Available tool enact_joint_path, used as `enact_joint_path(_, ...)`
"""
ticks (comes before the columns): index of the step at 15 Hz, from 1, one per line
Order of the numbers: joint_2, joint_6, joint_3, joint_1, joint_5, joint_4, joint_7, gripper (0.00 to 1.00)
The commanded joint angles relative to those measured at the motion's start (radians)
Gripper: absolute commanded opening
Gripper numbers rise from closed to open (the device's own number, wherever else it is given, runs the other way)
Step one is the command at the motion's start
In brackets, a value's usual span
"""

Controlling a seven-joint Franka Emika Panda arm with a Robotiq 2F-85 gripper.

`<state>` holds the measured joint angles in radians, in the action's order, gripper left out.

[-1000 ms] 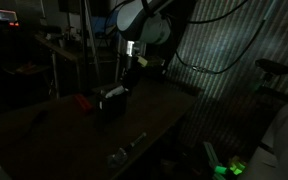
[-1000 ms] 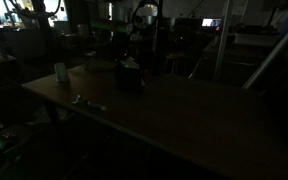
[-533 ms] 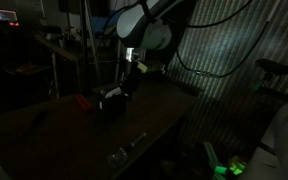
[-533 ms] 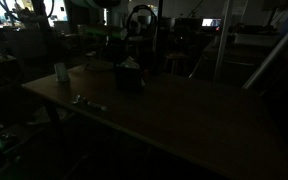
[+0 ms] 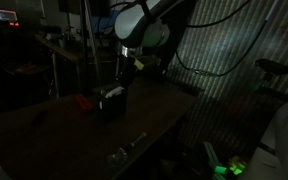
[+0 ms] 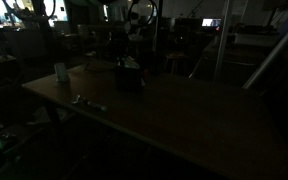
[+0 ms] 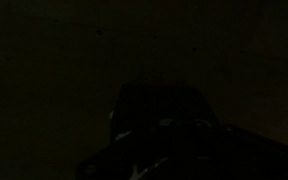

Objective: Put the white towel into the basket

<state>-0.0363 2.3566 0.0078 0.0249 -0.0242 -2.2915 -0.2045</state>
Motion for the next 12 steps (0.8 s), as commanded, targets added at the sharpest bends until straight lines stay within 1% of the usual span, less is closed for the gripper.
enact_joint_path(1, 0.009, 0.025, -0.008, -0.005, -0.039, 0.046, 0.017, 0.00)
enact_joint_path(12, 0.120, 0.037, -0.011, 0.003, 0.006, 0.183, -0.027, 0.00)
